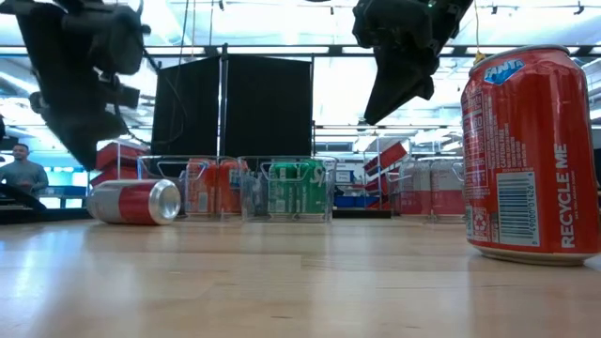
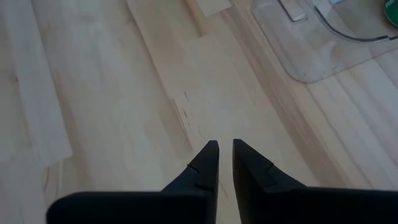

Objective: Sort soda cans
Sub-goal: Put the top pink white soda can into the right transparent bin

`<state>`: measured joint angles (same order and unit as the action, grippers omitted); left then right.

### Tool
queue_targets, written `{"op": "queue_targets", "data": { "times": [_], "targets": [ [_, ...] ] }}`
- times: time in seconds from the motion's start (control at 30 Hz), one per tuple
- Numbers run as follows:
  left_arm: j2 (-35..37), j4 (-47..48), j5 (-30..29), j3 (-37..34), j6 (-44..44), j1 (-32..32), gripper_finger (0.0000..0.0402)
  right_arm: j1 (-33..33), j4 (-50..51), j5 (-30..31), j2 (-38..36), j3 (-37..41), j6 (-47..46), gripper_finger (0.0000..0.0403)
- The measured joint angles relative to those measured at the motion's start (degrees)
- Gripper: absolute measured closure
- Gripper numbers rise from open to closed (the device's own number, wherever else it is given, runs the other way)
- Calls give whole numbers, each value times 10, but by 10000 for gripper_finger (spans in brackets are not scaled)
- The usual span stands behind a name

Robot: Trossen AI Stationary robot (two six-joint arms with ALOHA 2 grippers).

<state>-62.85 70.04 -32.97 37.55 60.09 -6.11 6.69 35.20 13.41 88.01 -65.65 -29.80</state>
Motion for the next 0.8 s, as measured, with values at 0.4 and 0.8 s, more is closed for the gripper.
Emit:
{"op": "queue_targets", "data": {
  "times": [0.4,0.8],
  "targets": [
    [0,-91,-23,-58,-51,80,398,0,-11,0,0,0,9,368],
    [-1,-303,33,-71,-208,53,398,20,-41,0,0,0,10,371]
  ]
}}
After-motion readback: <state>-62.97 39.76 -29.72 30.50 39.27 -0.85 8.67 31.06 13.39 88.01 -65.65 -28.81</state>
